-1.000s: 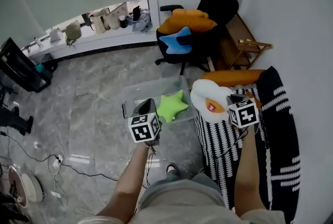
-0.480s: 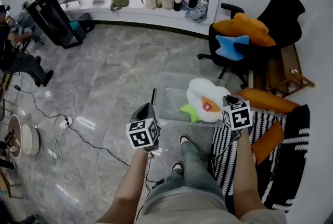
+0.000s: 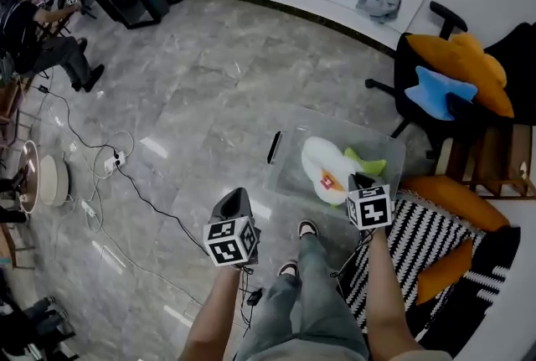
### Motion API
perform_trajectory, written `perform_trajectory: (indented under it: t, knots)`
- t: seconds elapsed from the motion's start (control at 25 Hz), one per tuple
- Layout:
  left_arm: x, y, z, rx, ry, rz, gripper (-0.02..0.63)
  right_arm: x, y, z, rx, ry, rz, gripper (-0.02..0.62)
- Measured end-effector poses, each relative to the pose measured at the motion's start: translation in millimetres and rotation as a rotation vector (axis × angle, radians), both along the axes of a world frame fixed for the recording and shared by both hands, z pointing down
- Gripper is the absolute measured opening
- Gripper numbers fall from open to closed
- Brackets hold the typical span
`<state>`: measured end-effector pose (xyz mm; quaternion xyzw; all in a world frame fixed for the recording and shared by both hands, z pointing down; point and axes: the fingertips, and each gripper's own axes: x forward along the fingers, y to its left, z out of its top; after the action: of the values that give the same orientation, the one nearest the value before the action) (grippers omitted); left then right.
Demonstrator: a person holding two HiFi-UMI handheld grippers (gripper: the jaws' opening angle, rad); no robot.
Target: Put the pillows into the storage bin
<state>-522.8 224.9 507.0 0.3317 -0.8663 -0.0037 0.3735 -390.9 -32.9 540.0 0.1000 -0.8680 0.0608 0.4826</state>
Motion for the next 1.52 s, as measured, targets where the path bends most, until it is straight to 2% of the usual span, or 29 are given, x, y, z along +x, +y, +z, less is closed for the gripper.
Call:
perform_trajectory:
  t: [0.2, 0.24, 0.32, 0.4, 0.68, 1.0, 1.28, 1.52]
  knots:
    - [-14, -8, 42, -0.032, 0.040, -0.030, 0.003, -37, 5, 69, -0.132, 0.014, -0.027, 0.033]
    - [-16, -10, 50, -0.036, 0.050, -0.036, 0.003, -43, 4, 84, -0.153, 0.017, -0.018, 0.082]
    - [-20, -15, 66, -0.042, 0.067, -0.051, 0.003, -52, -5, 108, -0.163, 0.018, 0.002, 0.274]
    - [-22, -17, 79, -0.049, 0.082, -0.062, 0.003, -53, -14, 120, -0.142, 0.022, 0.008, 0.244]
    - [-16, -7, 88, -0.068, 0.112, -0.072, 0.003, -31, -7, 124, -0.124, 0.038, 0.016, 0.245]
    - [5, -10, 44, -0.036, 0.046, 0.012, 0.003, 6, -1, 67, -0.084, -0.050, 0.077, 0.239]
    - [52, -20, -8, 0.007, -0.014, 0.112, 0.003, 79, 1, 1, -0.034, -0.134, 0.169, 0.231]
    - [108, -50, -60, 0.063, -0.075, 0.242, 0.003, 160, 4, -57, 0.004, -0.212, 0.281, 0.229]
